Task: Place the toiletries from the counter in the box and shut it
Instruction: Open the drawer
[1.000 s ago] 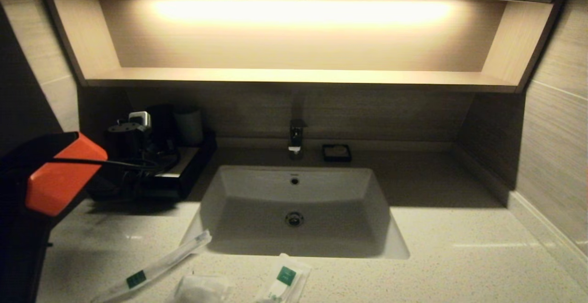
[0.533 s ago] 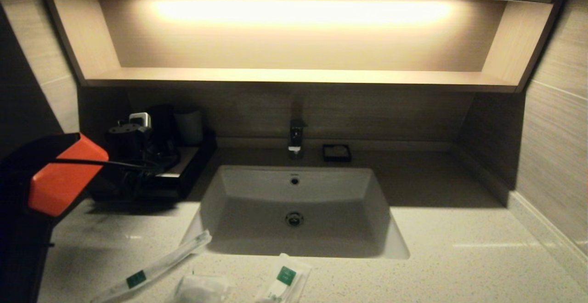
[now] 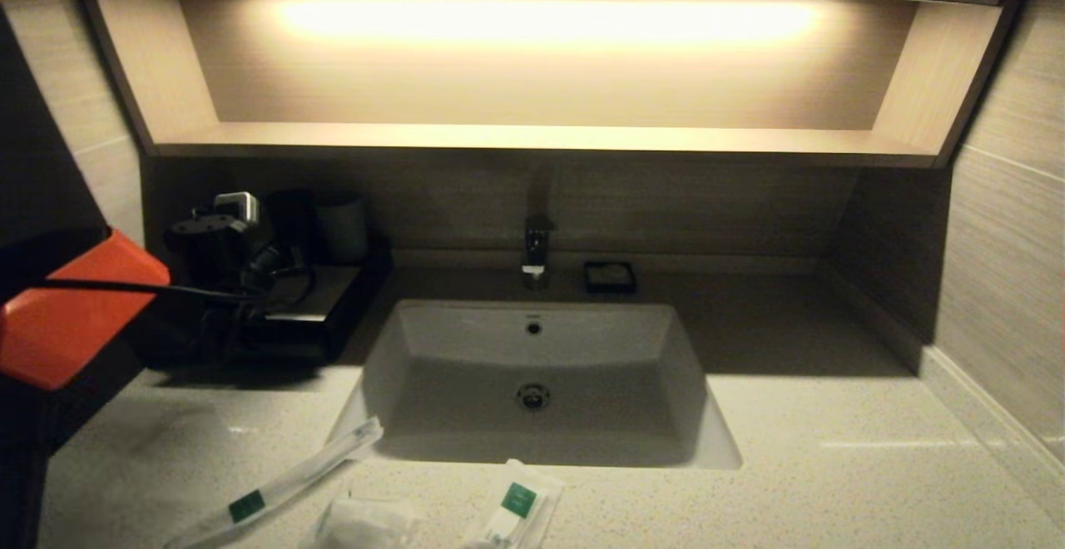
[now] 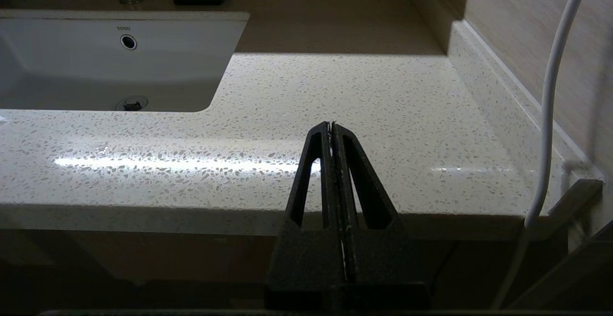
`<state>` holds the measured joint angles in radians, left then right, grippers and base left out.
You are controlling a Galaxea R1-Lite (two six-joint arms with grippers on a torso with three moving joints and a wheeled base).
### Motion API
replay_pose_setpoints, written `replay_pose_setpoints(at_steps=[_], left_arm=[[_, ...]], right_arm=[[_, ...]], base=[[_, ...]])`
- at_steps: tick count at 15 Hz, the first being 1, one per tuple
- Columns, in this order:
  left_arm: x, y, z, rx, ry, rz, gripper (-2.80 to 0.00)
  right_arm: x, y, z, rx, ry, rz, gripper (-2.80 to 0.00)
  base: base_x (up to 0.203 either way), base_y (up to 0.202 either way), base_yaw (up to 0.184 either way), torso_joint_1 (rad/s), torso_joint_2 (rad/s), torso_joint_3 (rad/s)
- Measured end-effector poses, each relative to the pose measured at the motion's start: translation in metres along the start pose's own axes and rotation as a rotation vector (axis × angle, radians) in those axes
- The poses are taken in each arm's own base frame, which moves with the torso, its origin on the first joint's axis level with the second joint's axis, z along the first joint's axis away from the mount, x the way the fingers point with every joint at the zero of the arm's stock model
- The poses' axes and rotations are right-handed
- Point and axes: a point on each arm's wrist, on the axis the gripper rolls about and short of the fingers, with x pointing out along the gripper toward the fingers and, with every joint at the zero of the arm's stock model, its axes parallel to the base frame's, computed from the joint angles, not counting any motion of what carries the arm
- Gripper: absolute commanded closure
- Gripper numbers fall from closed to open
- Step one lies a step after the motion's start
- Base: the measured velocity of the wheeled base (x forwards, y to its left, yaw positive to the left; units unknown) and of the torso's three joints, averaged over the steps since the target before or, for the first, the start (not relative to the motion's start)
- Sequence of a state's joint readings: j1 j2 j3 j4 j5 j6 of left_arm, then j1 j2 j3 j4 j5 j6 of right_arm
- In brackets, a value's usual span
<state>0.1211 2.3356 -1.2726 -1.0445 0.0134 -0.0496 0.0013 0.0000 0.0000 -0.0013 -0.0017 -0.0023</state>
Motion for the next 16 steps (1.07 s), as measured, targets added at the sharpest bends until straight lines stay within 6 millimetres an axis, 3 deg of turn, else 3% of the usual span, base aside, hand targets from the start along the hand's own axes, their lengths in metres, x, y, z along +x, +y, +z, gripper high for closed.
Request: replay_pose_setpoints(at_steps=[5, 16], left_arm=[[-0.038, 0.004, 0.013, 0.003, 0.038, 0.012, 0.0], [-0.153, 0.004, 0.035, 0.021, 0.1, 0.026, 0.0]], right_arm=[[0.0, 0.0, 0.0, 0.0, 0.0, 0.0, 0.0], [0.0, 0.0, 0.0, 0.0, 0.0, 0.0, 0.0]], base=[[0.0, 0.0, 0.0, 0.0, 0.0, 0.0], [0.0, 0.0, 0.0, 0.0, 0.0, 0.0]])
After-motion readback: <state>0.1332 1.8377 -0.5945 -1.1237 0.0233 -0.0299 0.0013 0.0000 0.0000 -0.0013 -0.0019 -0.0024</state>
